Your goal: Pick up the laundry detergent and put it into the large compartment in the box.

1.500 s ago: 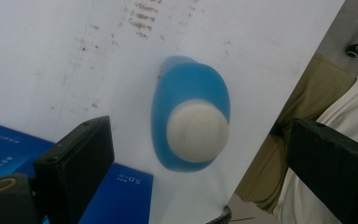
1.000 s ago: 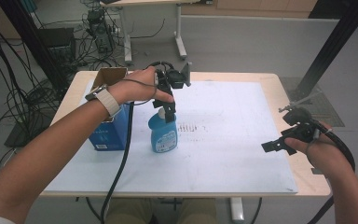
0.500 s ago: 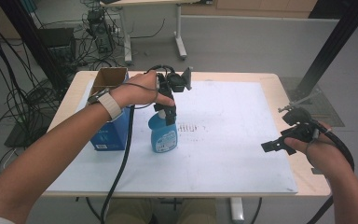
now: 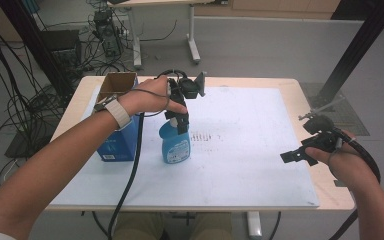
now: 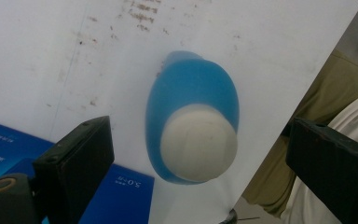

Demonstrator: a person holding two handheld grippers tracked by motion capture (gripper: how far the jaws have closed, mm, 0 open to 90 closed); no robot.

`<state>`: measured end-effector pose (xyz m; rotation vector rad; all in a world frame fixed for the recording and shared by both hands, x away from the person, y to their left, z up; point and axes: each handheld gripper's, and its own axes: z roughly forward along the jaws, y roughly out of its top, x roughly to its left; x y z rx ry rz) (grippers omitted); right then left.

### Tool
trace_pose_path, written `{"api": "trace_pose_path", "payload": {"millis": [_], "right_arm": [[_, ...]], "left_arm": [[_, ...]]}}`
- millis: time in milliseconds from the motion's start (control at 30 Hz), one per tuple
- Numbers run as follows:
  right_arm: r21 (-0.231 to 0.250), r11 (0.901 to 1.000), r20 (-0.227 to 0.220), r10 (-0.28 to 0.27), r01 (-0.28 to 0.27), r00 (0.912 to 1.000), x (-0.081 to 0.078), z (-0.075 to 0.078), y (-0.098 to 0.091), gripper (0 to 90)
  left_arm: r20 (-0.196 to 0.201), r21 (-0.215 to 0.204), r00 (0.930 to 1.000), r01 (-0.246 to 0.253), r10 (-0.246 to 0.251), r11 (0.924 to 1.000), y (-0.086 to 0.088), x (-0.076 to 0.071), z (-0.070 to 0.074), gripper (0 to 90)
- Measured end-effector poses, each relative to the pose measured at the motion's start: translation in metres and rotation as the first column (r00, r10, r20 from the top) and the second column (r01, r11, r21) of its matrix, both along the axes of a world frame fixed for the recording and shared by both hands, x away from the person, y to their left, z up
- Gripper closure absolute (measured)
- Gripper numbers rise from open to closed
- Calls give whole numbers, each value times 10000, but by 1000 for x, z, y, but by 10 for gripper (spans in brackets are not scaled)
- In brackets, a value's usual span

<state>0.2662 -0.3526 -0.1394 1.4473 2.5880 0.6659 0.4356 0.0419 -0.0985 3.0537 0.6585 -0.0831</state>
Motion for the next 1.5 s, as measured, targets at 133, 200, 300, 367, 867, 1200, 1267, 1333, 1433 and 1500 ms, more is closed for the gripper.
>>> {"api": "trace_pose_path", "payload": {"millis": [133, 200, 300, 367, 867, 1200, 1267, 1333, 1433, 1500], "right_arm": [[-18, 10000, -5, -5, 5, 10000, 0, 0, 0, 75], [-21, 10000, -7, -28, 28, 10000, -1, 1, 0, 75], [-13, 10000, -7, -48, 48, 10000, -1, 1, -1, 75], [-5, 10000, 0, -30, 30, 10000, -1, 1, -1, 75], [6, 10000, 19, -59, 59, 10000, -3, 1, -2, 75], [6, 10000, 7, -68, 68, 10000, -2, 1, -2, 75], [-4, 10000, 4, -55, 55, 10000, -2, 1, -2, 75], [6, 10000, 15, -50, 50, 10000, -2, 1, -2, 75], [10, 10000, 11, -58, 58, 10000, -2, 0, -2, 75], [28, 10000, -2, -83, 83, 10000, -2, 0, -3, 75]], "left_arm": [[9, -26, 10000, -57, 57, 10000, 1, 0, 0, 80], [-12, 9, 10000, -69, 69, 10000, 1, 1, 0, 82], [-17, -48, 10000, -69, 69, 10000, 2, 1, 0, 82], [-13, -41, 10000, -81, 81, 10000, 1, 1, 0, 82], [-38, -36, 10000, -34, 34, 10000, 0, 1, -1, 81], [-63, -17, 10000, -41, 41, 10000, 0, 2, 0, 81], [-63, -23, 10000, -46, 46, 10000, 0, 2, 0, 81], [-45, -41, 10000, -67, 67, 10000, 0, 1, -1, 81], [-36, 5, 10000, -40, 40, 10000, 0, 2, -1, 81], [-35, -24, 10000, -78, 78, 10000, 1, 2, -1, 81]]}}
